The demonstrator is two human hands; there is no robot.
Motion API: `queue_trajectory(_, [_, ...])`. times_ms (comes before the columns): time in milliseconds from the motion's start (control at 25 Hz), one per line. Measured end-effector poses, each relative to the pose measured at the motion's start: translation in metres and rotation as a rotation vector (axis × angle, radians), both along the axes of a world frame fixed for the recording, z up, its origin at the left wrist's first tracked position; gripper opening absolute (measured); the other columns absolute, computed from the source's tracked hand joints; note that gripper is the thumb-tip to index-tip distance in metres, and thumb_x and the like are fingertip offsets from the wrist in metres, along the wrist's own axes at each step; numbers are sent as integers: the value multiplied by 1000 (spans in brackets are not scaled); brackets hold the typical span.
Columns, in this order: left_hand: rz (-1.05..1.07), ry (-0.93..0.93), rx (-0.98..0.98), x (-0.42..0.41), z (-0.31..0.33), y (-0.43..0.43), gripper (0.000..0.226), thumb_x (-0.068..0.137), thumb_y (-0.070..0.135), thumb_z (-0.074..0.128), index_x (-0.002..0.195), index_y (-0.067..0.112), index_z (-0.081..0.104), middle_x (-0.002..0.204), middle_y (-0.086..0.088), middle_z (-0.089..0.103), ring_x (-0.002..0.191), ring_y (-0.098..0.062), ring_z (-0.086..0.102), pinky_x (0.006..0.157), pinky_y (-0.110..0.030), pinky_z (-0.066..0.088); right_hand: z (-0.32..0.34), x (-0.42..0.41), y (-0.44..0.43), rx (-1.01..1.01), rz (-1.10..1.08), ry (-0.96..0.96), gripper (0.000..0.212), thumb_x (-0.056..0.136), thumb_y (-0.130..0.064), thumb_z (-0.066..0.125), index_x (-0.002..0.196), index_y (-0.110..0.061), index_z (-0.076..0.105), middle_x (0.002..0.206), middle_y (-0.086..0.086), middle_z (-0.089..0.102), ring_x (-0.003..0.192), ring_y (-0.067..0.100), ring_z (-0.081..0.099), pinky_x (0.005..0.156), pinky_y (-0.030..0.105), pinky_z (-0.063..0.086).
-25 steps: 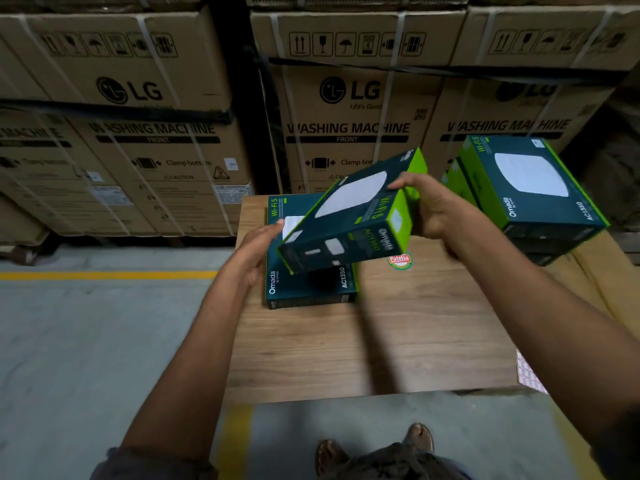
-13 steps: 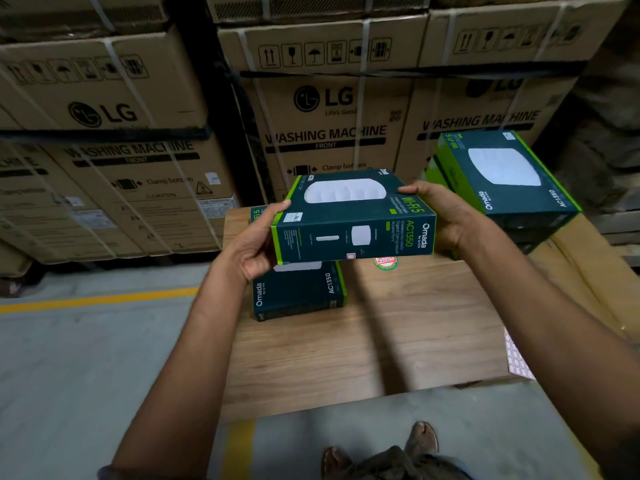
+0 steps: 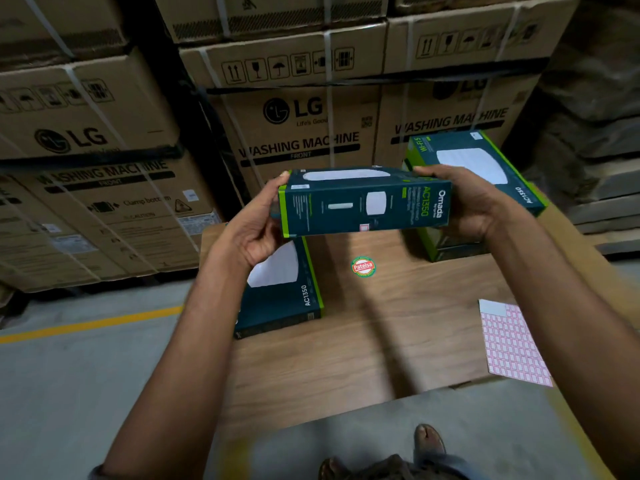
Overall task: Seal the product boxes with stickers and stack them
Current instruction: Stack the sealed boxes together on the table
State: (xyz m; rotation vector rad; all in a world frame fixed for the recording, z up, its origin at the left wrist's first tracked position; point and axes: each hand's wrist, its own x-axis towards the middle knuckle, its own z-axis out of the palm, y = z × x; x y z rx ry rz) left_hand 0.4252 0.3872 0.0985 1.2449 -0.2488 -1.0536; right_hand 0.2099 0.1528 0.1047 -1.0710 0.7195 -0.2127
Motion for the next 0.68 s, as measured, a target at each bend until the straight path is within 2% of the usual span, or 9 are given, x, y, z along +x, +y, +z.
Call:
queue_trajectory(120, [-26, -16, -5, -17, 10, -36, 37, 104, 42, 59, 130, 18, 71, 110, -7, 78, 91, -18, 77, 80, -38, 66, 10, -20, -30, -14, -10, -34, 22, 98, -29, 60, 111, -15, 71, 97, 6, 77, 76, 17, 75, 63, 28, 62])
queue_trajectory(200, [-29, -30, -10, -31, 13, -61, 33, 104, 40, 60, 126, 18, 71, 104, -5, 80, 87, -16, 78, 74, -35, 65, 13, -34, -55, -33, -21, -60, 20, 100, -26, 59, 108, -15, 72, 98, 6, 79, 80, 19, 75, 70, 32, 64])
queue_trajectory(280, [-20, -59, -23, -45, 12, -91, 41, 103, 39, 61, 135, 15, 68, 112, -7, 79, 94, -17, 78, 77, -34, 64, 16, -48, -85, -60, -23, -68, 20, 100, -23, 57, 112, -14, 72, 103, 7, 79, 85, 20, 75, 78, 35, 65])
queue_trajectory(360, [-36, -78, -33, -60, 7, -129, 45, 103, 39, 60, 141, 15, 64, 124, -10, 76, 105, -21, 76, 84, -36, 63, 17, -64, -125, -102, -18, -58, 25, 102, -22, 56, 120, -12, 69, 106, 8, 78, 86, 19, 76, 75, 33, 65])
queue_trajectory(440, [-64, -101, -46, -73, -2, -169, 47, 103, 38, 59, 143, 14, 62, 131, -12, 73, 115, -23, 73, 95, -40, 61, 14, -77, -169, -149, -15, -40, 33, 102, -19, 54, 131, -11, 66, 114, 10, 77, 90, 19, 75, 77, 32, 65])
queue_trajectory(480, [-65, -119, -55, -78, -8, -190, 46, 103, 36, 60, 143, 14, 61, 133, -12, 72, 121, -24, 70, 103, -43, 57, 11, -82, -191, -189, -7, -30, 38, 102, -17, 53, 138, -11, 63, 123, 11, 74, 97, 20, 73, 84, 34, 64])
queue_trajectory(560, [-34, -179, -80, -87, -24, -237, 44, 103, 31, 63, 143, 13, 60, 135, -10, 71, 129, -26, 65, 114, -46, 49, 3, -92, -239, -278, 28, -17, 45, 101, -13, 50, 144, -17, 60, 136, 11, 69, 114, 25, 68, 98, 36, 56])
queue_trajectory(640, [1, -273, -74, -97, -39, -281, 41, 106, 26, 59, 144, 13, 59, 134, -8, 71, 128, -25, 66, 114, -45, 49, -9, -98, -277, -340, 38, 26, 47, 99, -13, 49, 142, -26, 62, 139, 8, 68, 124, 28, 64, 106, 41, 51])
queue_trajectory(680, [20, -304, -59, -102, -48, -300, 39, 107, 25, 55, 144, 14, 58, 134, -6, 72, 126, -24, 67, 113, -45, 50, -16, -100, -292, -364, 9, 63, 45, 100, -13, 49, 139, -30, 64, 136, 7, 69, 123, 27, 65, 106, 42, 51])
